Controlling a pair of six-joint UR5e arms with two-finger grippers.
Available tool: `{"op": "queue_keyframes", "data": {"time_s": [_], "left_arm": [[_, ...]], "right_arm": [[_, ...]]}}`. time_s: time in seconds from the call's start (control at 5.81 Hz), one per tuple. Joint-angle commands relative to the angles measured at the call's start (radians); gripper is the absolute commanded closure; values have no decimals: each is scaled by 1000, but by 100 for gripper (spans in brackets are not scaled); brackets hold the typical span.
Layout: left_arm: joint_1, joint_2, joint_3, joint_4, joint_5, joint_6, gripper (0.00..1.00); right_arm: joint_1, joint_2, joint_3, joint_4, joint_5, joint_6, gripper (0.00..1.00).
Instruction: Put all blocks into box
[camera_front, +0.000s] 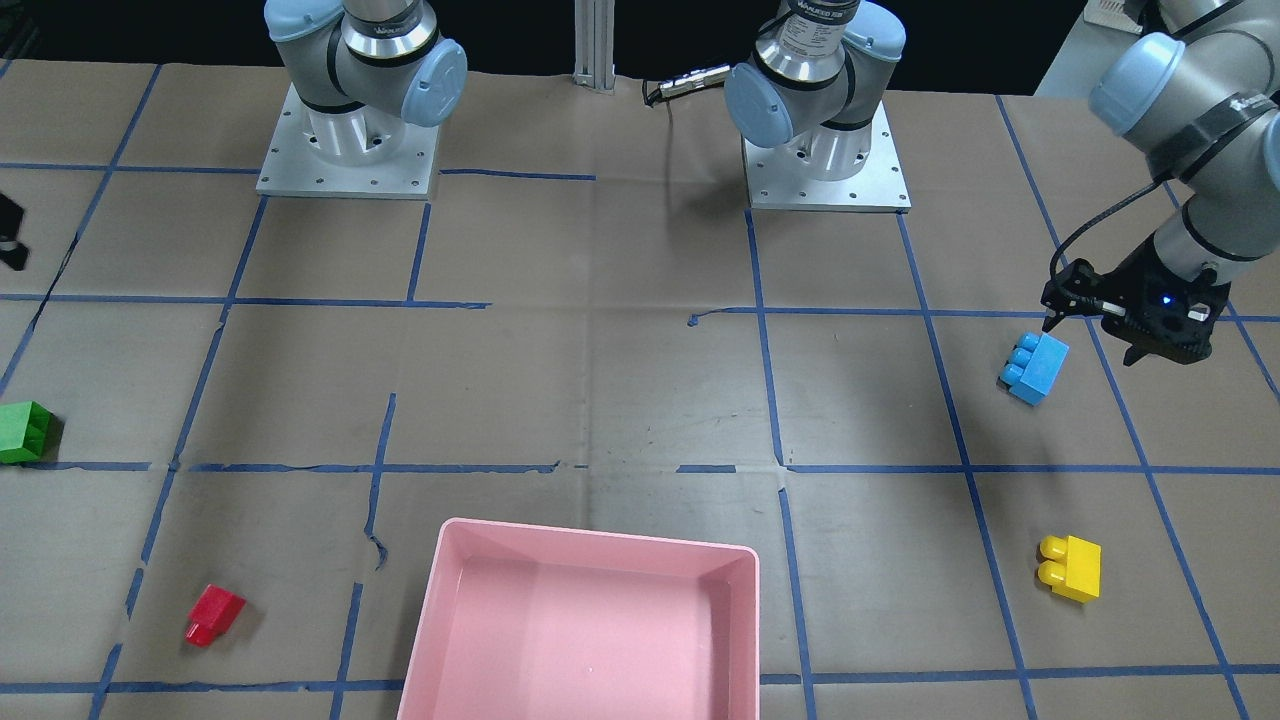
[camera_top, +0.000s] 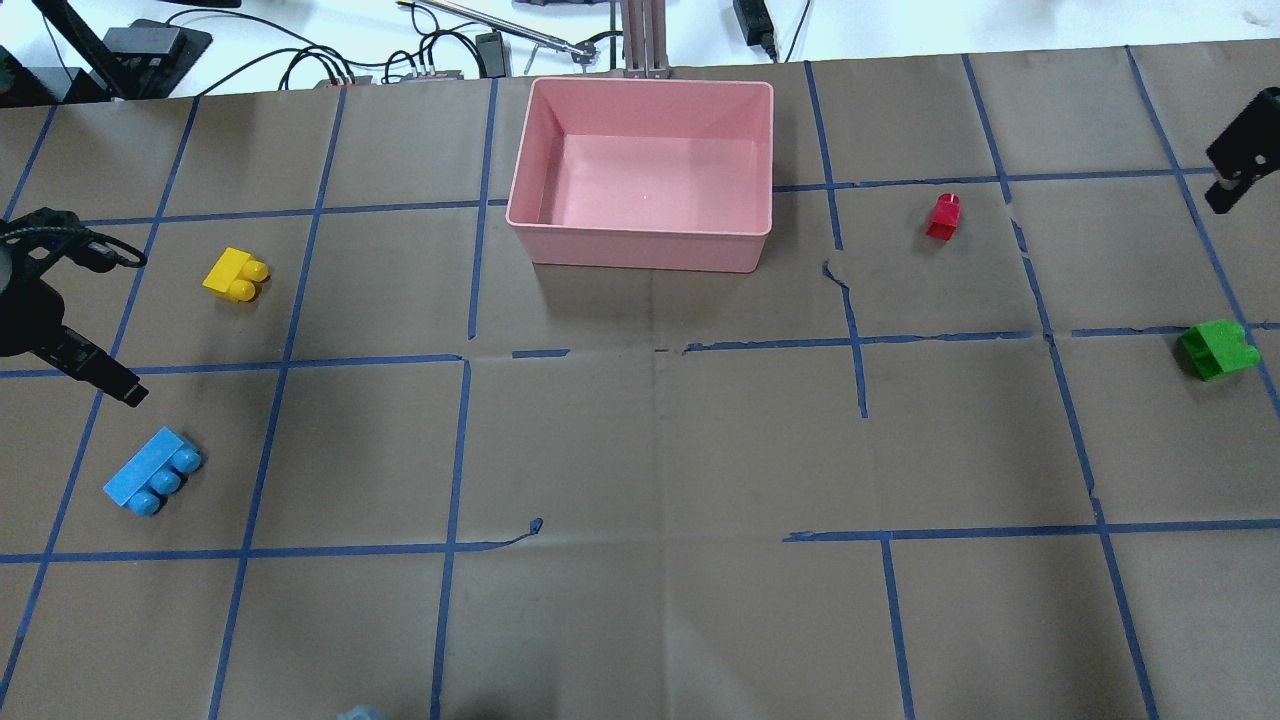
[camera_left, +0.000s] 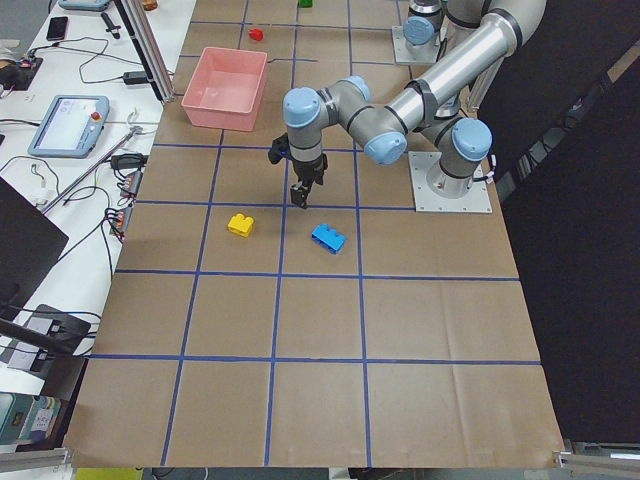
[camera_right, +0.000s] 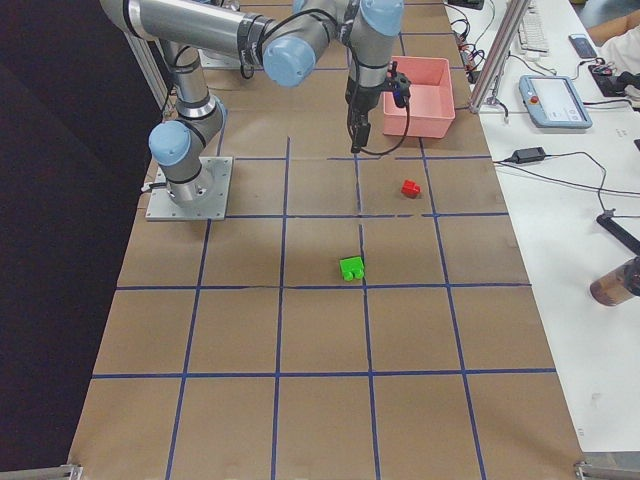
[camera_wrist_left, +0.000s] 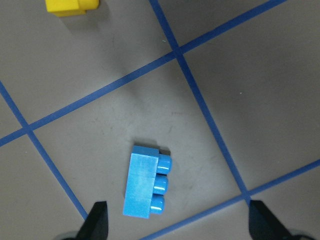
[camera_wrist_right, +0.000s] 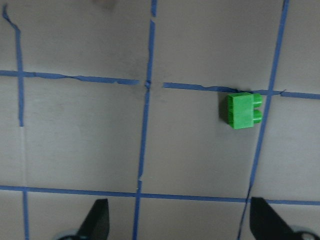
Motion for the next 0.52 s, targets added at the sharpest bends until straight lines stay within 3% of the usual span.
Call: {"op": "queue_keyframes", "data": {"time_s": [0.0, 0.17, 0.34], "left_arm": [[46, -71, -72, 136, -1, 146, 1], [57, -96, -96, 176, -1, 154, 1], [60, -131, -132, 187, 1, 217, 1]], "right_arm": [[-149, 83, 7, -131, -26, -273, 0], [-190, 143, 11, -153, -17, -306, 0], [-196, 215, 36, -250, -17, -301, 0]]}}
